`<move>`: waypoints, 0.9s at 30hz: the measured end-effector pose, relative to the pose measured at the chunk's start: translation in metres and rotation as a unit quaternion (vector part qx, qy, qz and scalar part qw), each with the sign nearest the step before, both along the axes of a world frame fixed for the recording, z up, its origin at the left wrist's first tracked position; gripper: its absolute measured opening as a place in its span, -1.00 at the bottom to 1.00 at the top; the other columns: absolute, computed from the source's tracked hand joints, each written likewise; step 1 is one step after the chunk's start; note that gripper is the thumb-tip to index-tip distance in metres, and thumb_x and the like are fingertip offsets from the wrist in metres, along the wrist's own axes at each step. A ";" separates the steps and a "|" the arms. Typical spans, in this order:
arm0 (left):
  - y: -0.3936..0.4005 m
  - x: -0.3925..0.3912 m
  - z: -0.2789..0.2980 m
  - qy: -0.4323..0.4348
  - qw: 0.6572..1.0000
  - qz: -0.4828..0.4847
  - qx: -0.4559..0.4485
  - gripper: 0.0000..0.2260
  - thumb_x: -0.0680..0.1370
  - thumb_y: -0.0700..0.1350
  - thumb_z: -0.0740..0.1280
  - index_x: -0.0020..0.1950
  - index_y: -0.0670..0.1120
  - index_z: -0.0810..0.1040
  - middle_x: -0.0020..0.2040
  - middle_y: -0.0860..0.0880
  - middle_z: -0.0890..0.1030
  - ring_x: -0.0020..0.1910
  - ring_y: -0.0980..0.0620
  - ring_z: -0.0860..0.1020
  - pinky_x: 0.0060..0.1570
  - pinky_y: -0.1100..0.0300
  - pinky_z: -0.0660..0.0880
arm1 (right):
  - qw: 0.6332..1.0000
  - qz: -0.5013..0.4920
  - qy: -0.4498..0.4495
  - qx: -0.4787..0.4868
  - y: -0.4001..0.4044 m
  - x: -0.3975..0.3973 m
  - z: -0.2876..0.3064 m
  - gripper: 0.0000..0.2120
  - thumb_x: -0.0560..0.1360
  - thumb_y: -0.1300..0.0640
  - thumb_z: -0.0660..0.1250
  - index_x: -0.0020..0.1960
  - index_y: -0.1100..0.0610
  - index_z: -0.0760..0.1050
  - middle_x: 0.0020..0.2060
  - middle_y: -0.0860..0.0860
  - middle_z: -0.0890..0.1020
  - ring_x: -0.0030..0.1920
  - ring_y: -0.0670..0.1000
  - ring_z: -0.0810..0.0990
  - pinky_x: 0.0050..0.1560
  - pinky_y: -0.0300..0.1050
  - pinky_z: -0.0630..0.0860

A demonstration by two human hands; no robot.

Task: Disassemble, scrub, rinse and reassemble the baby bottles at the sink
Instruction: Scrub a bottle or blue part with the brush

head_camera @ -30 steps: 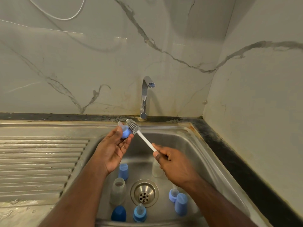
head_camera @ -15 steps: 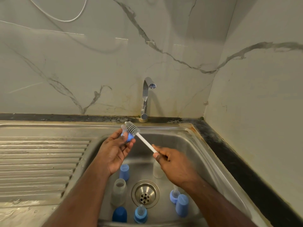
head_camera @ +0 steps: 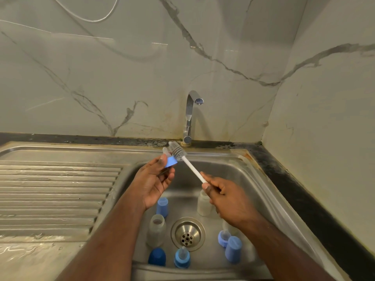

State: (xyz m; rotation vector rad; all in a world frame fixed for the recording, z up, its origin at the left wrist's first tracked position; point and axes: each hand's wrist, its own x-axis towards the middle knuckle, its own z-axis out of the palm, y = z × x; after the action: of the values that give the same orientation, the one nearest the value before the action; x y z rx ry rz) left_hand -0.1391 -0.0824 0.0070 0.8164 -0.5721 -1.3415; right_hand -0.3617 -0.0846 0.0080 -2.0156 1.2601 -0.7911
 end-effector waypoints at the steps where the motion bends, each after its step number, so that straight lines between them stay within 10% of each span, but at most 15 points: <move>1: 0.000 0.001 -0.001 0.000 1.000 0.001 0.003 -0.61 0.45 -0.04 0.47 0.21 -0.19 0.61 -0.02 -0.14 0.70 -0.17 0.04 0.67 -0.20 0.21 0.65 | 1.000 0.010 -0.005 0.000 0.002 0.000 0.001 -0.65 0.65 -0.06 0.23 0.43 -0.23 0.43 -0.37 -0.39 0.54 -0.29 -0.19 0.51 -0.24 -0.26 0.45; 12: 0.000 0.000 0.000 0.044 0.999 -0.010 0.000 -0.60 0.59 0.05 0.36 0.27 -0.23 0.56 0.05 -0.20 0.71 -0.02 -0.06 0.71 -0.09 0.13 0.67 | 0.999 -0.003 -0.028 -0.014 0.007 0.001 0.008 -0.67 0.64 -0.08 0.24 0.39 -0.27 0.45 -0.32 -0.08 0.57 -0.35 -0.12 0.49 -0.27 -0.16 0.49; 27: -0.007 -0.002 -0.001 0.035 0.997 0.062 -0.013 -0.59 0.37 -0.16 0.50 0.20 -0.18 0.61 0.13 -0.16 0.67 0.10 -0.05 0.65 -0.05 0.18 0.65 | 0.996 -0.038 0.064 -0.049 0.007 0.002 0.012 -0.60 0.66 -0.09 0.18 0.49 -0.19 0.36 -0.12 -0.20 0.60 -0.27 -0.20 0.53 -0.30 -0.43 0.38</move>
State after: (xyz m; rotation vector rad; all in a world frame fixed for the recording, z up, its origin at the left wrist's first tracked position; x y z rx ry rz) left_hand -0.1408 -0.0892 0.0059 0.7679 -0.4751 -1.2418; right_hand -0.3596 -0.0772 0.0199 -2.1378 1.4014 -0.7830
